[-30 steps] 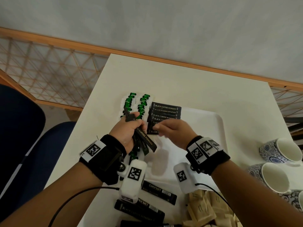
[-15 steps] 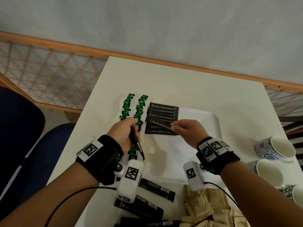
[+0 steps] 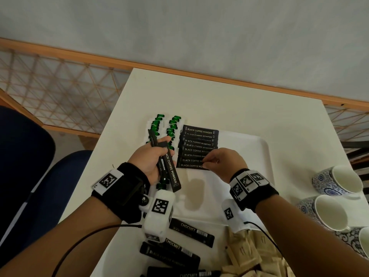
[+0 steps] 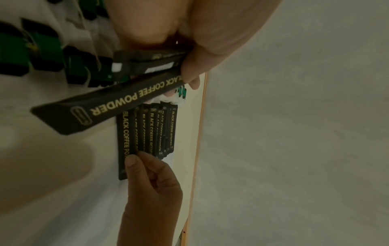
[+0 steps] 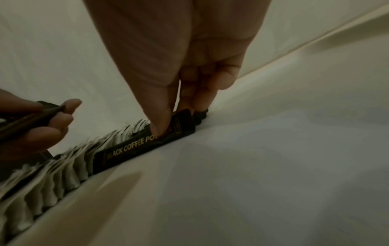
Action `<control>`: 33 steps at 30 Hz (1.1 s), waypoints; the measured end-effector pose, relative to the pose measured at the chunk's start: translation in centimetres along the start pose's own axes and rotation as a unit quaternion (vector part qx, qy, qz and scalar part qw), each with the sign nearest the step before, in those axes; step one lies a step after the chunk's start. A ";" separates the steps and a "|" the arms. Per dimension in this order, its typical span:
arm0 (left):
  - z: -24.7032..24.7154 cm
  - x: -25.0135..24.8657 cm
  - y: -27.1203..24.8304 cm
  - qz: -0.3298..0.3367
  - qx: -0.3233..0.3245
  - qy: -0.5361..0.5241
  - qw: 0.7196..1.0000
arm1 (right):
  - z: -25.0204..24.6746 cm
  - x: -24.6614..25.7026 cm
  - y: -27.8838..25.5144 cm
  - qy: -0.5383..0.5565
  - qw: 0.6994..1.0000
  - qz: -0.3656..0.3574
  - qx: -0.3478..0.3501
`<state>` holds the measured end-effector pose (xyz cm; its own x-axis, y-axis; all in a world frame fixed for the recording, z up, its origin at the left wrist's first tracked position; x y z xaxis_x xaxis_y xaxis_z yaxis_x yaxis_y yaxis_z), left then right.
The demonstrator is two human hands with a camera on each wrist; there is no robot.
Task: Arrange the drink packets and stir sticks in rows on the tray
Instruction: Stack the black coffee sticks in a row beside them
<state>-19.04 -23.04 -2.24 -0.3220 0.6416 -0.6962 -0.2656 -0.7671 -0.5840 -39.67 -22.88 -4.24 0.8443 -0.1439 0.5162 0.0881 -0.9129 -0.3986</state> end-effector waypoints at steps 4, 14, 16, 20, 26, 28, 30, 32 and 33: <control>-0.2 0.2 0.3 0.005 -0.002 -0.015 1.000 | 0.1 -0.3 0.2 0.010 1.000 0.011 -0.009; 0.2 0.3 0.6 0.018 0.006 -0.034 0.999 | 0.0 -0.5 0.3 0.028 0.999 0.016 -0.019; 0.2 0.4 0.7 0.017 0.007 -0.040 0.999 | 0.0 -0.6 0.2 0.022 0.999 0.013 -0.029; 0.3 0.7 0.8 0.014 0.006 -0.053 0.998 | -0.1 -0.9 -0.3 0.045 0.996 0.021 -0.073; 0.8 1.3 0.8 0.004 0.005 -0.065 0.998 | 0.6 -1.6 -0.4 0.093 0.993 0.050 -0.056; 1.0 1.6 0.8 0.002 0.010 -0.062 0.998 | 0.5 -1.7 -0.5 0.105 0.992 0.050 -0.055; 1.2 1.7 0.8 0.003 0.012 -0.056 0.998 | -0.1 -1.6 -0.8 0.114 0.989 0.037 -0.082; 1.3 1.9 0.8 0.001 0.012 -0.055 0.998 | -0.7 -1.1 -1.1 0.146 0.984 0.012 -0.103; 1.4 1.9 0.8 0.000 0.013 -0.056 0.998 | -0.8 -0.7 -1.3 0.197 0.976 -0.005 -0.094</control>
<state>-21.11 -22.42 -3.49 -0.4214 0.6377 -0.6448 -0.2875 -0.7683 -0.5719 -40.80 -21.87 -3.46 0.5714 -0.2369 0.7857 -0.0352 -0.9636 -0.2650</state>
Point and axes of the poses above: each hand's wrist, its own y-axis towards the middle knuckle, its own z-axis out of the palm, x = y × z, the point moved 5 cm from there along y, towards the middle knuckle, and after that the axes turned 10 degrees about x, right-handed, at the moved point
